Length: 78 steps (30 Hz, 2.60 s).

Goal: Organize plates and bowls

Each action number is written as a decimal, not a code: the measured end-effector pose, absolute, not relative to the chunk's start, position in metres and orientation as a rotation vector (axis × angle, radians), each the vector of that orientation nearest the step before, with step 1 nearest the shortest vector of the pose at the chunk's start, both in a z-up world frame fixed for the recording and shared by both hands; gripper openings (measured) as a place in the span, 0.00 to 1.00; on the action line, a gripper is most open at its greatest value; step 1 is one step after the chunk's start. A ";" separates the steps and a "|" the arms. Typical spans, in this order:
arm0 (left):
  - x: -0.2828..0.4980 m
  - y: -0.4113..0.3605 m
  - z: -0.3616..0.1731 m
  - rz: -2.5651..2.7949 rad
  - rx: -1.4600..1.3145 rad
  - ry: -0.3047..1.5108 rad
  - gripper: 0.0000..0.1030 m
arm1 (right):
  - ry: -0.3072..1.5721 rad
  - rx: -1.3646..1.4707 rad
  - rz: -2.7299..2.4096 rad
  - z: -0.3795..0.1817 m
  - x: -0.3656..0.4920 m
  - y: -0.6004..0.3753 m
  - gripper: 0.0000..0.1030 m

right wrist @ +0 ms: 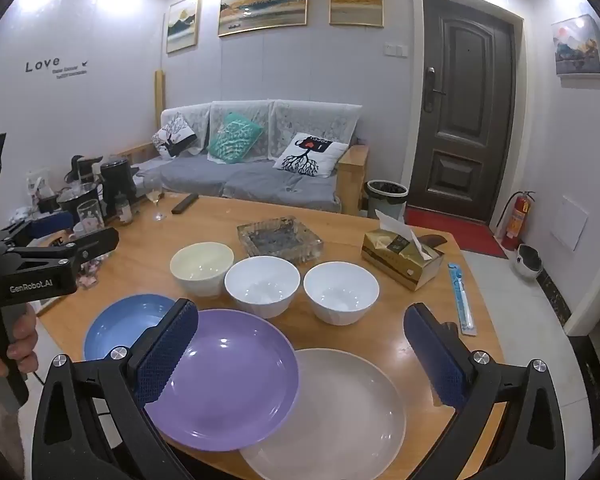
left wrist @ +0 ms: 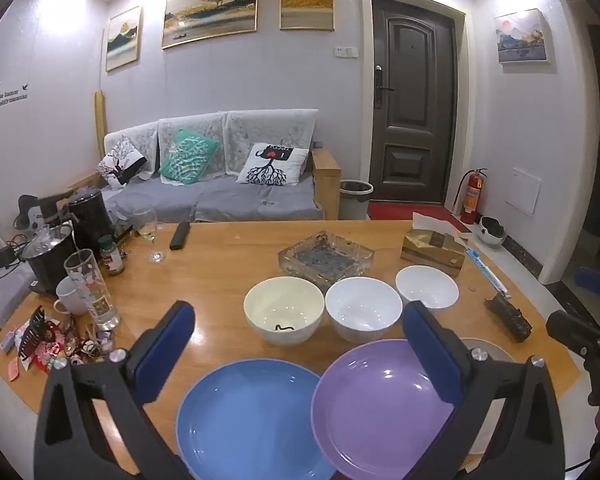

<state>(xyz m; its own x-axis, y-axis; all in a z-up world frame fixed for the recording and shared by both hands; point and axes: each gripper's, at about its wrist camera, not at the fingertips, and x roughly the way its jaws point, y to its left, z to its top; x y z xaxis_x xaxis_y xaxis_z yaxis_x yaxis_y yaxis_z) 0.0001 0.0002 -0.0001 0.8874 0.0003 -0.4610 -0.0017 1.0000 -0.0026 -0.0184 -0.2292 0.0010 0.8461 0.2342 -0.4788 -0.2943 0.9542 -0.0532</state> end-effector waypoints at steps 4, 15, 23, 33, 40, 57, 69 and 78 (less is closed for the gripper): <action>0.000 -0.001 0.000 -0.001 -0.005 0.471 1.00 | 0.494 -0.126 0.279 0.002 -0.018 -0.229 0.99; -0.002 0.007 0.005 -0.011 -0.024 0.471 1.00 | 0.493 -0.128 0.274 0.001 -0.020 -0.230 0.99; -0.003 0.004 0.002 -0.010 -0.012 0.470 1.00 | 0.495 -0.128 0.274 0.001 -0.021 -0.230 0.99; -0.003 0.002 0.001 -0.010 -0.008 0.472 1.00 | 0.495 -0.127 0.272 0.003 -0.018 -0.232 0.99; -0.002 0.001 0.001 -0.010 -0.008 0.474 1.00 | 0.496 -0.126 0.273 0.002 -0.019 -0.232 0.99; -0.002 0.002 0.001 -0.015 -0.016 0.476 1.00 | 0.499 -0.125 0.275 0.001 -0.018 -0.234 0.99; 0.000 0.005 0.001 -0.025 -0.011 0.472 1.00 | 0.502 -0.125 0.275 0.001 -0.018 -0.235 0.99; 0.006 0.004 -0.002 -0.035 0.002 0.480 1.00 | 0.524 -0.140 0.369 -0.008 -0.022 -0.229 0.99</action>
<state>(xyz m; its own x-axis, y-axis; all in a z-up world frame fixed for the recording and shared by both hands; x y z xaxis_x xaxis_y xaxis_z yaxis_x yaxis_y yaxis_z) 0.0063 0.0042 -0.0023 0.8862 -0.0333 -0.4620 0.0342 0.9994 -0.0065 -0.0224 -0.2286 -0.0076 0.8021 0.3077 -0.5118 -0.3783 0.9250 -0.0367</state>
